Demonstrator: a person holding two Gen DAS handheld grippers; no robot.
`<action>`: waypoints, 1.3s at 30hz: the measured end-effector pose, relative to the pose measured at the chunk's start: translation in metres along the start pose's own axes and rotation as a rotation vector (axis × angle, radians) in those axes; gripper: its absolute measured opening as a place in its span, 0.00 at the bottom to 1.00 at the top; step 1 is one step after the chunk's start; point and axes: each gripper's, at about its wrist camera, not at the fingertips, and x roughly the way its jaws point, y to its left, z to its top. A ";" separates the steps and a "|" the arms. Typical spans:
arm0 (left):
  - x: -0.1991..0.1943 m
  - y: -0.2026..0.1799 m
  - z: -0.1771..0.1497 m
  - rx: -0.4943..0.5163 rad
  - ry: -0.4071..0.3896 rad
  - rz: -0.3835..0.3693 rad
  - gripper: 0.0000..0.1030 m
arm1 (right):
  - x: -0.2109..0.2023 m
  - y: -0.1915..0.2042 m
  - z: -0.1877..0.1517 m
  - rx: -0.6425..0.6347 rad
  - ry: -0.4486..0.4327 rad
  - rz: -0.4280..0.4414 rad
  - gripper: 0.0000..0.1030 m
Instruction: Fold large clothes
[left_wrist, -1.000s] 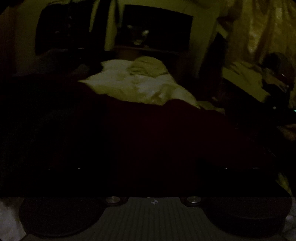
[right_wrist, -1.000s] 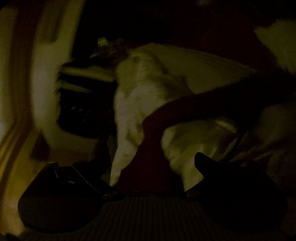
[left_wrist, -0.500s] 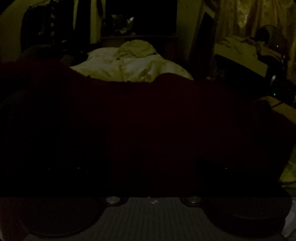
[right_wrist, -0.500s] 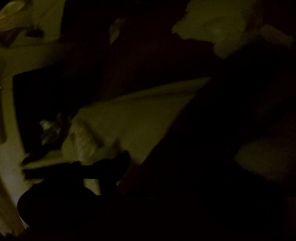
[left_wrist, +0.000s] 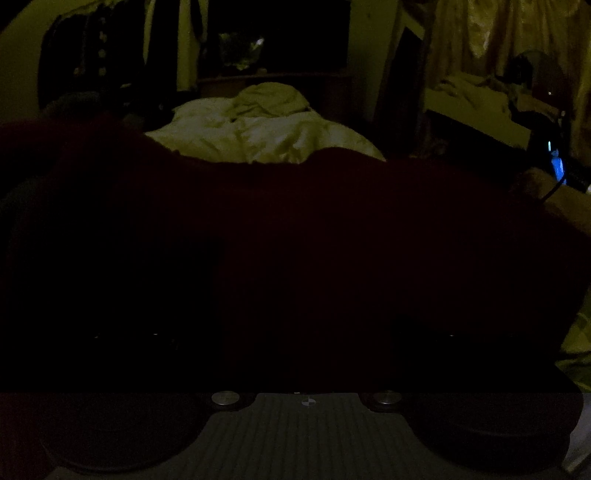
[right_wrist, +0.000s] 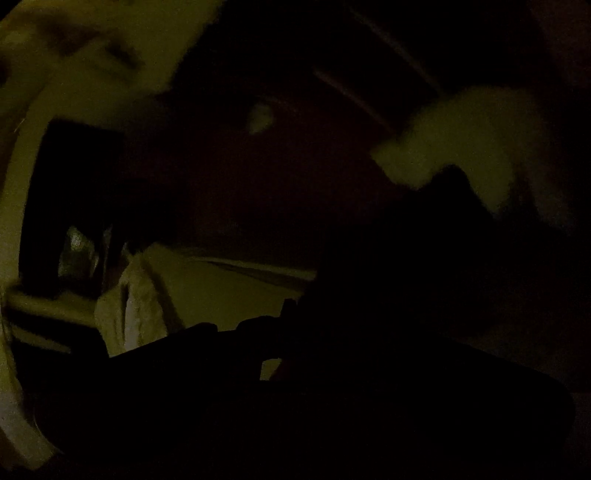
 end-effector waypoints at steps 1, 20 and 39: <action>0.000 0.000 0.000 -0.002 -0.002 -0.001 1.00 | -0.006 0.017 0.000 -0.064 -0.022 0.019 0.12; -0.010 -0.004 -0.006 -0.045 -0.018 -0.009 1.00 | -0.076 0.195 -0.443 -1.993 0.213 0.596 0.35; -0.049 0.045 0.043 -0.285 -0.196 -0.029 1.00 | -0.066 0.216 -0.258 -1.087 0.293 0.495 0.91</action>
